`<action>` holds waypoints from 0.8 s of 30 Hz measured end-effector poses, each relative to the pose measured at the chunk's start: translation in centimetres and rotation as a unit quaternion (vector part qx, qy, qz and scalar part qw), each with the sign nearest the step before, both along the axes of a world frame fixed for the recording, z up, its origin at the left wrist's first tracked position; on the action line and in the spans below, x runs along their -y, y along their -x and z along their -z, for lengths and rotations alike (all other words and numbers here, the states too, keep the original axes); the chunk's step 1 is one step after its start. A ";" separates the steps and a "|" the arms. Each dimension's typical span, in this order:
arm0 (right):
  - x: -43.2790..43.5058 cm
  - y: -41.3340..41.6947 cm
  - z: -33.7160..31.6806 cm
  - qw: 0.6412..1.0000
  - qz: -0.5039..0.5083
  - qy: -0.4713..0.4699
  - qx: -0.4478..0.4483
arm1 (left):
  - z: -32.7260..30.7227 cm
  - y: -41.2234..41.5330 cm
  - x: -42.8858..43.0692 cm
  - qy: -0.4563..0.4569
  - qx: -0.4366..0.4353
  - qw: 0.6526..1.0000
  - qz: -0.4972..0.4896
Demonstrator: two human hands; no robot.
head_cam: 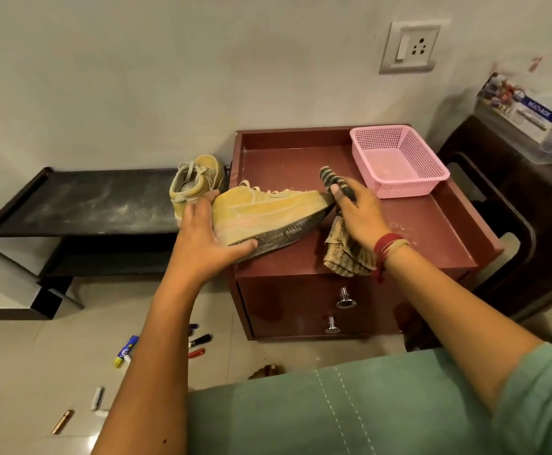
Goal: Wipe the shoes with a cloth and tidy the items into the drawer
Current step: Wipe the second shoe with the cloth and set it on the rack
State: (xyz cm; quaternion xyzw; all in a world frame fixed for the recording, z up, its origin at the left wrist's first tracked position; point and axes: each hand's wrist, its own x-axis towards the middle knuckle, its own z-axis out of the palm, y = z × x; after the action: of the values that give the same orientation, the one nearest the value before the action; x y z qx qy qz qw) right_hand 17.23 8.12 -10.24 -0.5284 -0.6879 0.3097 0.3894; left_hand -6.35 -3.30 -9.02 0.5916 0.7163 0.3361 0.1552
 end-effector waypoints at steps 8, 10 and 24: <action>1.8 0.4 1.6 0.947 -0.204 -0.146 0.203 | 0.1 -1.3 -1.1 -0.014 -0.018 0.999 -0.033; 1.3 -0.1 1.7 0.980 -0.132 -0.073 0.132 | 0.1 -1.1 -1.2 -0.015 -0.019 0.999 -0.037; 0.5 -1.4 2.4 0.981 -0.155 -0.043 0.107 | 0.6 -0.6 -1.5 -0.005 -0.025 0.998 -0.057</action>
State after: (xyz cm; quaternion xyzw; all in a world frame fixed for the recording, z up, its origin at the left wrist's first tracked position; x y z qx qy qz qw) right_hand 18.67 7.65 -12.60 -0.4277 -0.8120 0.2781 0.2835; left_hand -5.70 -1.80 -9.58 0.5583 0.7510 0.3331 0.1151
